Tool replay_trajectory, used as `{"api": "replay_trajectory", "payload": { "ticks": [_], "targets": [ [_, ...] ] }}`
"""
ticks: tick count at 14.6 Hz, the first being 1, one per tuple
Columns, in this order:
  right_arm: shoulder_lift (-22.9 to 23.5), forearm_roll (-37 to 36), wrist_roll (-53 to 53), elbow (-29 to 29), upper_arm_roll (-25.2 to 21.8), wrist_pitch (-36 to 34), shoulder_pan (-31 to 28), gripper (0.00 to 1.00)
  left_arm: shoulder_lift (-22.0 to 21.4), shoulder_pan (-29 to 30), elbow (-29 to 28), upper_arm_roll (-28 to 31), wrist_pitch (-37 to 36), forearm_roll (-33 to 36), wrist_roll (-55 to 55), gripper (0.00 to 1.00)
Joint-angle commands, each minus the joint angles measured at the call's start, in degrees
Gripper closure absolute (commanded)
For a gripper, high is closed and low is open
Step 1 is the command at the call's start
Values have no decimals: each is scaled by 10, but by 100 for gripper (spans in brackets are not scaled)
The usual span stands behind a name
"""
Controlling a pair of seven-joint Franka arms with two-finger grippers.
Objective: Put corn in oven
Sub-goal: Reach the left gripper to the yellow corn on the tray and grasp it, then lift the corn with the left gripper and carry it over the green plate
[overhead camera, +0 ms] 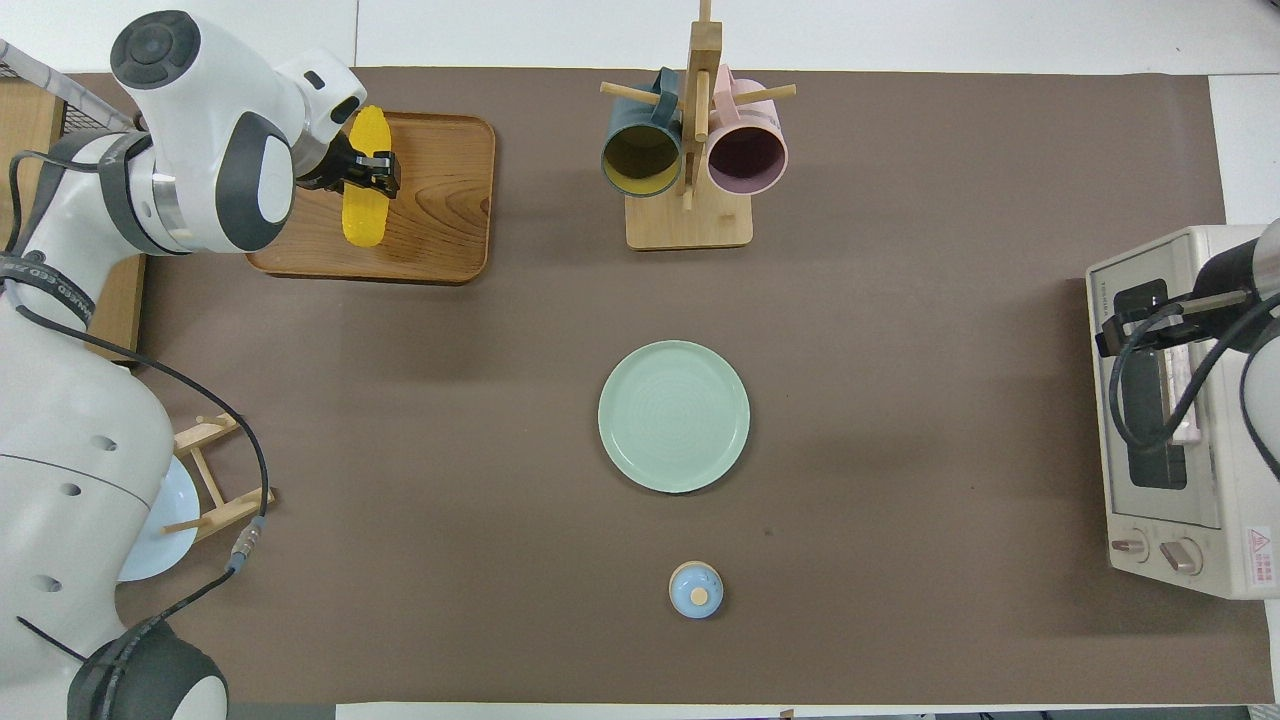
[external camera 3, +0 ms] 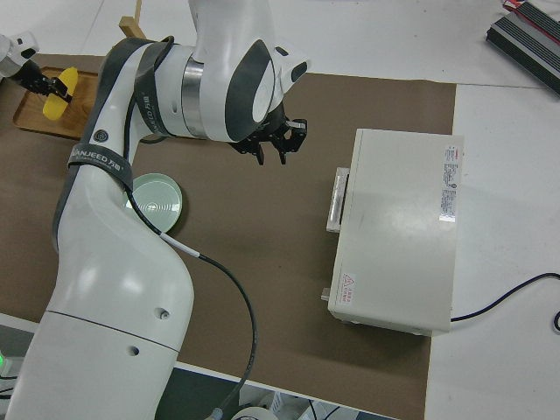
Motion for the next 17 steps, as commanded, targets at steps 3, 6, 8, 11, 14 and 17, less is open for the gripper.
{"api": "replay_trajectory", "payload": {
  "ticks": [3, 6, 8, 11, 14, 17],
  "targets": [
    [17, -42, -12, -45, 1, 57, -38, 100, -91, -30, -16, 3, -101, -11, -58, 100],
    [20, -47, -8, -63, 1, 66, -58, 100, -156, -70, -53, 3, -153, -12, -119, 100],
    [19, -108, -9, -63, 2, 57, -51, 100, -204, -107, -103, 3, -156, -12, -168, 100],
    [18, -114, -12, -68, 2, 68, -59, 100, -257, -173, -185, 3, -136, -12, -237, 100],
    [18, -116, -13, -79, 2, 70, -65, 100, -290, -240, -267, 3, -53, -12, -314, 100],
    [16, -121, -25, -96, 1, 84, -67, 100, -322, -296, -361, 3, 68, -12, -356, 100]
  ]
}}
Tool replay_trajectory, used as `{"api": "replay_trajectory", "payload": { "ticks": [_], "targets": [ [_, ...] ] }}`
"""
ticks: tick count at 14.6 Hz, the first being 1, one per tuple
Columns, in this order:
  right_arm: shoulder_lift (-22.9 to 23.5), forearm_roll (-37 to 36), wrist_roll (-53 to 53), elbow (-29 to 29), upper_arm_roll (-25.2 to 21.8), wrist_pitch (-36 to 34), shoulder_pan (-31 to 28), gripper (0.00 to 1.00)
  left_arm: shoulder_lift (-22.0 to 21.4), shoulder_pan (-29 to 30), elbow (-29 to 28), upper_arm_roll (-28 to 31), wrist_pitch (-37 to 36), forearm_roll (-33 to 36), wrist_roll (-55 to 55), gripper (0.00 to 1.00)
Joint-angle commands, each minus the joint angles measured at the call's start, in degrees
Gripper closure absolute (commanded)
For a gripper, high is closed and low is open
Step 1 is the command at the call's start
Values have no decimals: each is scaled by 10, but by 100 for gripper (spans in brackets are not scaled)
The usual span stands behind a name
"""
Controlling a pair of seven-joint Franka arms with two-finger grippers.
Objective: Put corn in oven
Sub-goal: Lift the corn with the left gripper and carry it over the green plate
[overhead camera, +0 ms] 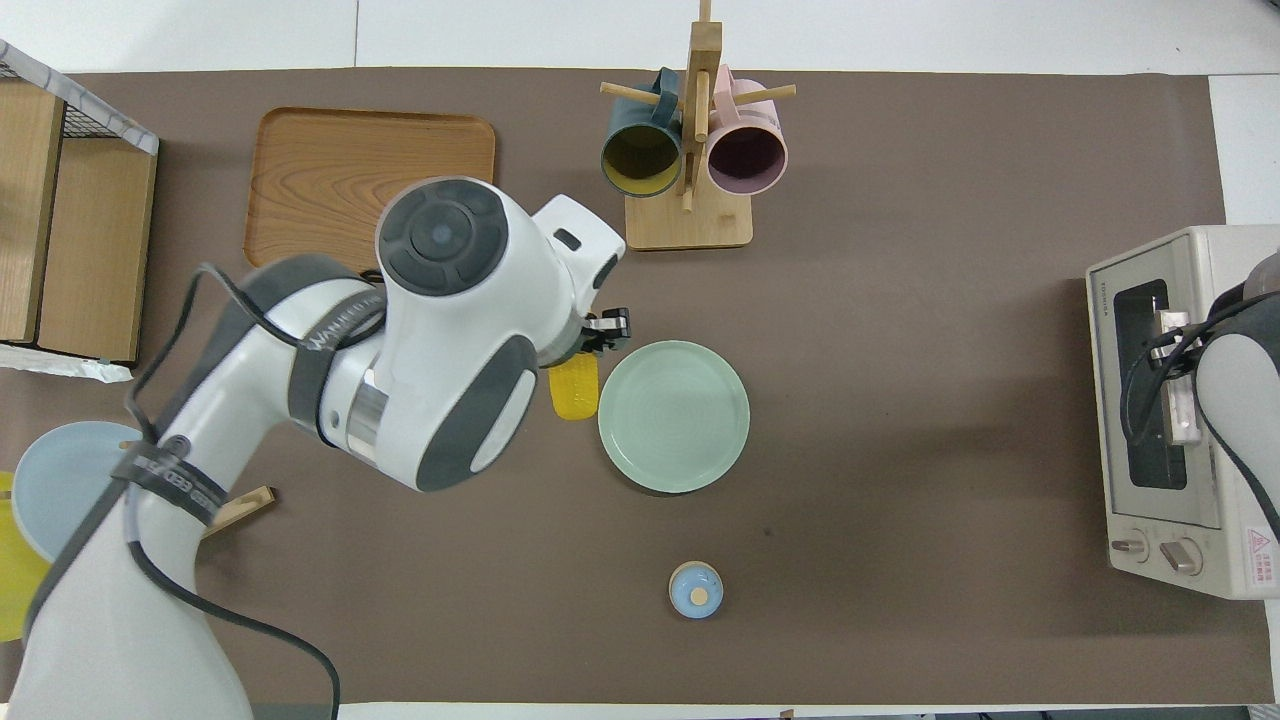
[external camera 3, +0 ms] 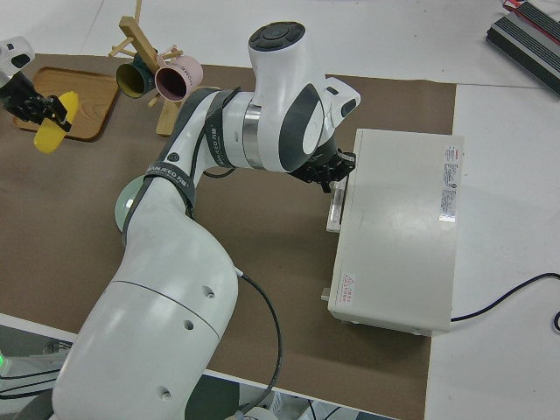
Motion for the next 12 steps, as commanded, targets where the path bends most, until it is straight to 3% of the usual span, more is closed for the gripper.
{"api": "replay_trajectory", "payload": {
  "ticks": [1, 4, 6, 9, 12],
  "targets": [
    [-14, -15, -23, -33, 3, 31, -9, 100, -52, -50, -118, 11, 117, -7, -32, 100],
    [-16, -6, -27, -35, 3, 23, -17, 100, -25, -85, -129, 12, 178, -7, -57, 100],
    [-16, 39, -27, -39, 3, 29, -31, 100, 5, -101, -129, 13, 215, -6, -66, 100],
    [-17, 60, -16, -57, 3, 40, -31, 100, 42, -122, -125, 14, 239, -3, -74, 100],
    [-15, 74, -1, -80, 4, 67, -24, 100, 51, -128, -126, 14, 247, -1, -74, 100]
  ]
}}
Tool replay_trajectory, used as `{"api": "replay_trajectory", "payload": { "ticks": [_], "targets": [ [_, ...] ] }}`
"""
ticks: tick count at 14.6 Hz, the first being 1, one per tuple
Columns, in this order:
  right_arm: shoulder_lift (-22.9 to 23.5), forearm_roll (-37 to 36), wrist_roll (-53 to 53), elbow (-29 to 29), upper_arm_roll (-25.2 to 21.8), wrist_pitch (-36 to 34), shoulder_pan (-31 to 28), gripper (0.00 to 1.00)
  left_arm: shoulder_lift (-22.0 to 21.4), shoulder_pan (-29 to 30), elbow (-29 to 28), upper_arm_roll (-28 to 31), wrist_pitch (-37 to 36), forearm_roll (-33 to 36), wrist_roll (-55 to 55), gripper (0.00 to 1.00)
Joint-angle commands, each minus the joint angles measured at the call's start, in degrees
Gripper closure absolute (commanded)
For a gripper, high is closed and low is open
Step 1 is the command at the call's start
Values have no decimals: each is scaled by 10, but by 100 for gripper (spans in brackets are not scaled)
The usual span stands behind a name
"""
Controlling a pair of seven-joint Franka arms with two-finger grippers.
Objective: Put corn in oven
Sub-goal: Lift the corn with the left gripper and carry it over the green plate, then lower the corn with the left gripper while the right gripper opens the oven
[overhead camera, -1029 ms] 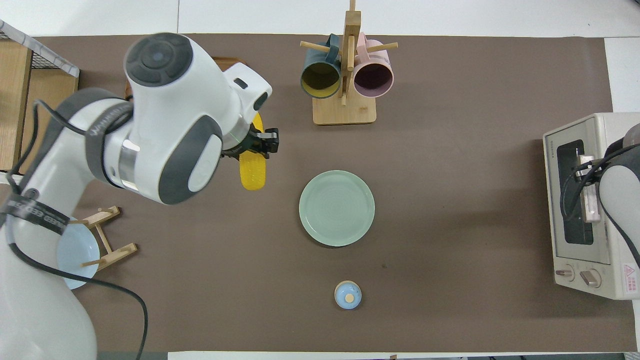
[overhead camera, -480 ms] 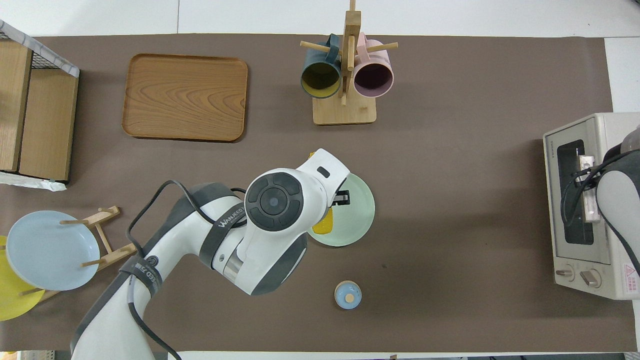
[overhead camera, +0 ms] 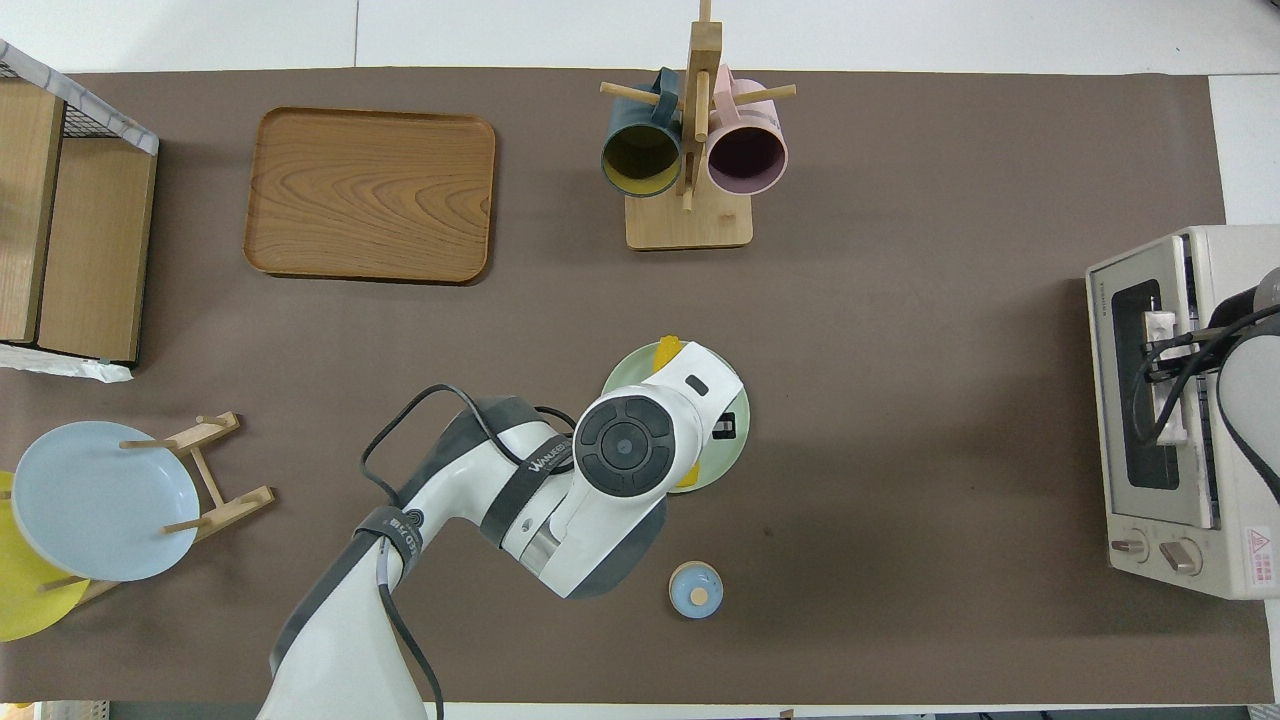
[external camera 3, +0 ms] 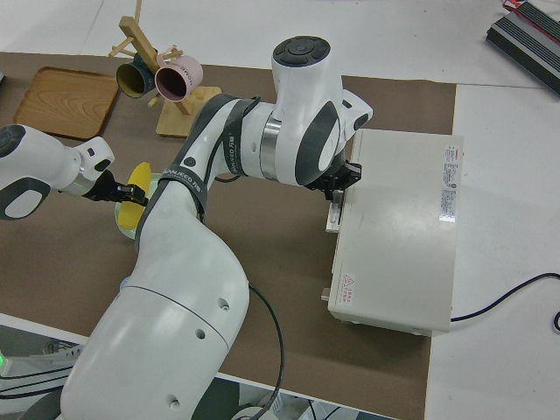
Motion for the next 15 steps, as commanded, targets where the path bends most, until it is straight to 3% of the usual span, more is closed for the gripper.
{"api": "replay_trajectory", "payload": {
  "ticks": [1, 5, 6, 7, 8, 11, 15],
  "targets": [
    [-1, 13, 24, -55, 5, 43, -3, 100, -1, -12, -3, 11, 13, -1, -6, 100],
    [3, 16, 57, -67, 5, 61, 35, 100, 1, -9, -3, 11, 16, -1, 1, 100],
    [3, 16, 57, -79, 5, 77, 37, 100, 1, -6, -3, 11, 16, 0, 4, 92],
    [4, 16, 57, -91, 5, 95, 38, 100, 1, -6, -4, 11, 15, 0, 4, 42],
    [8, 18, 58, -103, 5, 114, 41, 100, 2, -6, -3, 13, 12, 1, 6, 0],
    [33, 33, 58, -108, 5, 139, 49, 100, 0, -4, 0, 13, 10, 1, 8, 0],
    [33, 35, 59, -150, 5, 211, 72, 100, -14, 0, 2, 16, -4, 1, 13, 0]
  ]
}}
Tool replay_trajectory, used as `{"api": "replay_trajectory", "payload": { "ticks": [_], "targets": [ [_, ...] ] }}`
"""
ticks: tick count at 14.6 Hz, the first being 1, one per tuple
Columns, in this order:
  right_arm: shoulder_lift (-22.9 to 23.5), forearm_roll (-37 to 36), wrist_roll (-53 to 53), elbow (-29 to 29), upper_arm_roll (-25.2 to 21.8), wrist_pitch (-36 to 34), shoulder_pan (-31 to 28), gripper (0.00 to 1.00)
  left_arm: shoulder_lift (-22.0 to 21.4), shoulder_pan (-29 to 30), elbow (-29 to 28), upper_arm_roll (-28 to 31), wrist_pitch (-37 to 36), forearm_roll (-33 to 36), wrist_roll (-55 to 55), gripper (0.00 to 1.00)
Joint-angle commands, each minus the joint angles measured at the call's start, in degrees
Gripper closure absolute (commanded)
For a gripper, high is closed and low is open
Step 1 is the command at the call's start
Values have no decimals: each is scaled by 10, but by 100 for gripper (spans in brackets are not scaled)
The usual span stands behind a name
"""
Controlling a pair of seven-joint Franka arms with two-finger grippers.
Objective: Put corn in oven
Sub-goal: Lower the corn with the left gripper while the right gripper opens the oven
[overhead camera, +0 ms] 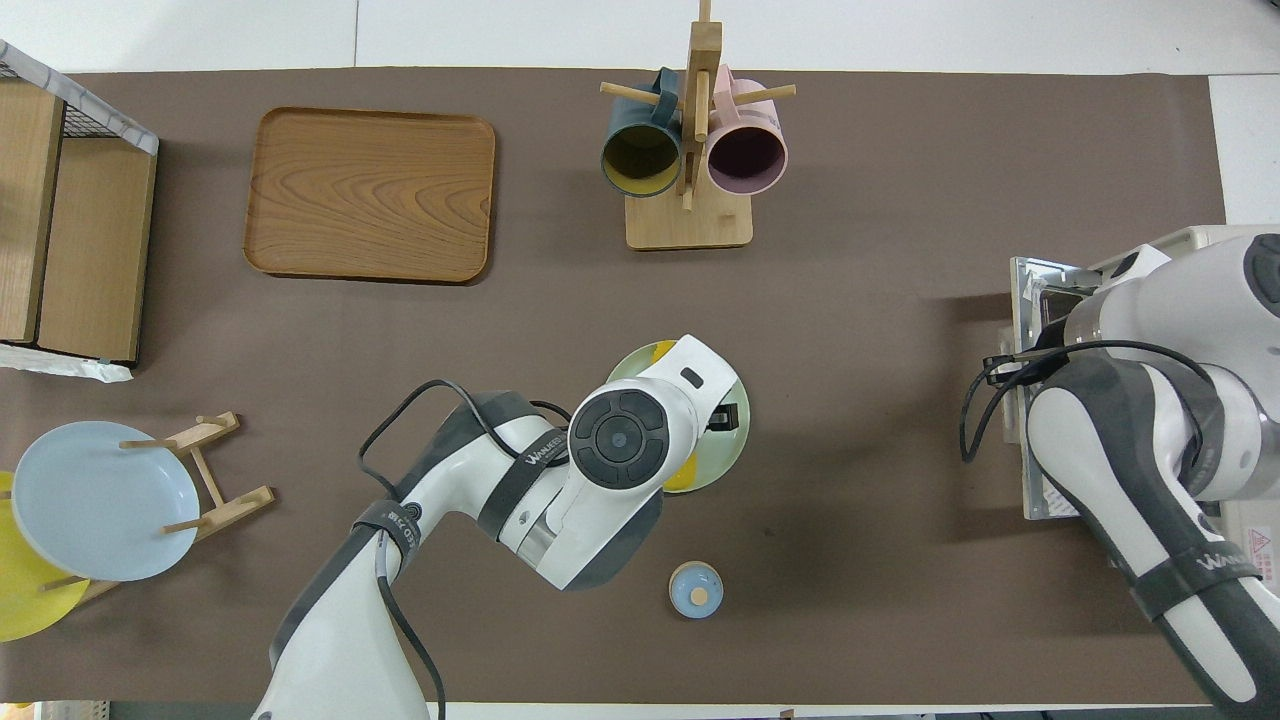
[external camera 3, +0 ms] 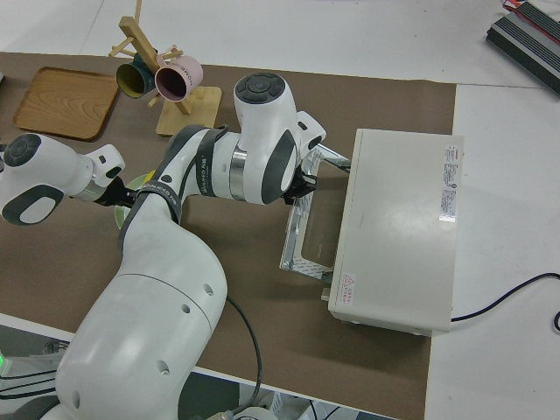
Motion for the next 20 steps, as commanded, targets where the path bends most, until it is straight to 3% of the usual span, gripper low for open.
{"api": "replay_trajectory", "payload": {
  "ticks": [1, 3, 7, 10, 12, 15, 17, 18, 20],
  "targets": [
    [6, -13, -1, -38, -8, 61, -2, 100, -22, 6, 0, 7, -18, 1, 9, 0],
    [9, -13, 6, -50, -8, 75, 6, 100, -47, 28, 14, 6, -58, 1, 27, 0],
    [34, -12, 12, -58, -6, 106, 21, 100, -64, 96, 94, 6, -189, 0, 70, 0],
    [37, 32, 28, -47, -6, 105, 61, 100, -77, 150, 146, 6, -276, 0, 110, 0],
    [49, 51, 70, 1, -6, 72, 113, 100, -101, 189, 153, 10, -324, 6, 149, 0],
    [84, 42, 235, 141, -6, -56, 210, 100, -144, 275, 155, 11, -367, 12, 232, 0],
    [93, 25, 282, 169, -6, -47, 287, 100, -168, 331, 155, 12, -401, 14, 295, 0],
    [113, 13, 314, 192, -6, -46, 325, 100, -176, 353, 155, 11, -411, 14, 322, 0],
    [203, 2, 430, 308, -6, -65, 387, 100, -196, 394, 154, 12, -437, 14, 373, 0]
  ]
}}
